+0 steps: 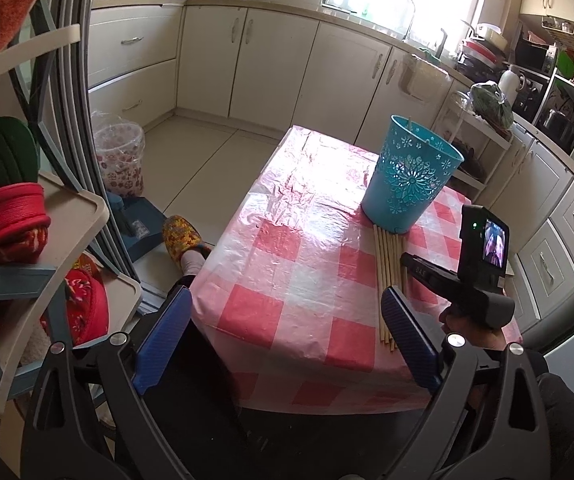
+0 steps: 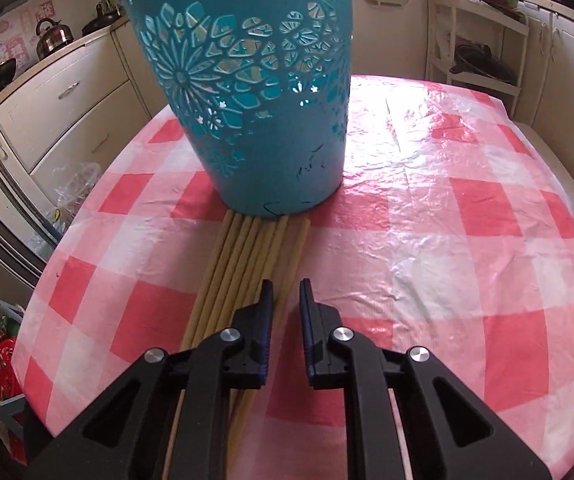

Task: Organize utensils
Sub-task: 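Grasp another wooden stick from the bundle with the right gripper, then grasp a loose wooden stick with the left gripper while the right holds its stick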

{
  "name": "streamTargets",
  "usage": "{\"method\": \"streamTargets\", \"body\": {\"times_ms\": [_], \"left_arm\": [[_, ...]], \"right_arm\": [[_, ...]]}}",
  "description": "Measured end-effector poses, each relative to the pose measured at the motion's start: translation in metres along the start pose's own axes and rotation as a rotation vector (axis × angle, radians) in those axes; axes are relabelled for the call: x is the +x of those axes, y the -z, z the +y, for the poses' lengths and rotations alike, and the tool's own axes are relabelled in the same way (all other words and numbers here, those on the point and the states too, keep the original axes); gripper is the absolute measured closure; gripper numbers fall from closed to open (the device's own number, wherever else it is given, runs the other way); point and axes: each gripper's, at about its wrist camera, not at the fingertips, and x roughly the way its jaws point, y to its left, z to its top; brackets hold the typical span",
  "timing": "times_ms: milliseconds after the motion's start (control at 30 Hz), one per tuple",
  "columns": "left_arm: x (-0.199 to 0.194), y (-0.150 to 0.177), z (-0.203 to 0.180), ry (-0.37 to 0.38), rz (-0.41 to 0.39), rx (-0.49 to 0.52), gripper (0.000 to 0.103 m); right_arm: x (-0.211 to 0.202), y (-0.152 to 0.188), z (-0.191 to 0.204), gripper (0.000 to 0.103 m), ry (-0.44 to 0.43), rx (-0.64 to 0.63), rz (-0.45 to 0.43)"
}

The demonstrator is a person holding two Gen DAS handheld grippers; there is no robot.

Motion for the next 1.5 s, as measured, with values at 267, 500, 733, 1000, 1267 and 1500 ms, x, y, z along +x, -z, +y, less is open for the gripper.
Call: {"method": "streamTargets", "body": {"times_ms": [267,500,733,1000,1267,1500], "left_arm": [[0.045,-0.008,-0.034,0.02,0.061,0.083,0.012],[0.133,-0.028,-0.084,-0.004,0.133,0.153,0.012],[0.201,-0.03,-0.112,-0.085,0.214,0.238,0.017],[0.221,-0.026,-0.121,-0.113,0.235,0.256,0.018],[0.225,-0.027,-0.129,-0.123,0.252,0.282,0.032],[0.214,-0.025,-0.13,-0.054,0.244,0.306,0.089]], "right_arm": [[-0.012,0.008,-0.004,0.096,-0.015,-0.171,0.024],[-0.036,0.028,-0.059,0.096,-0.07,-0.11,-0.002],[-0.035,0.025,-0.075,0.096,-0.157,-0.007,-0.019],[-0.035,0.024,-0.08,0.096,-0.193,0.021,-0.012],[-0.033,0.023,-0.082,0.096,-0.198,0.028,-0.011],[-0.034,0.025,-0.078,0.096,-0.177,0.009,-0.016]]}}
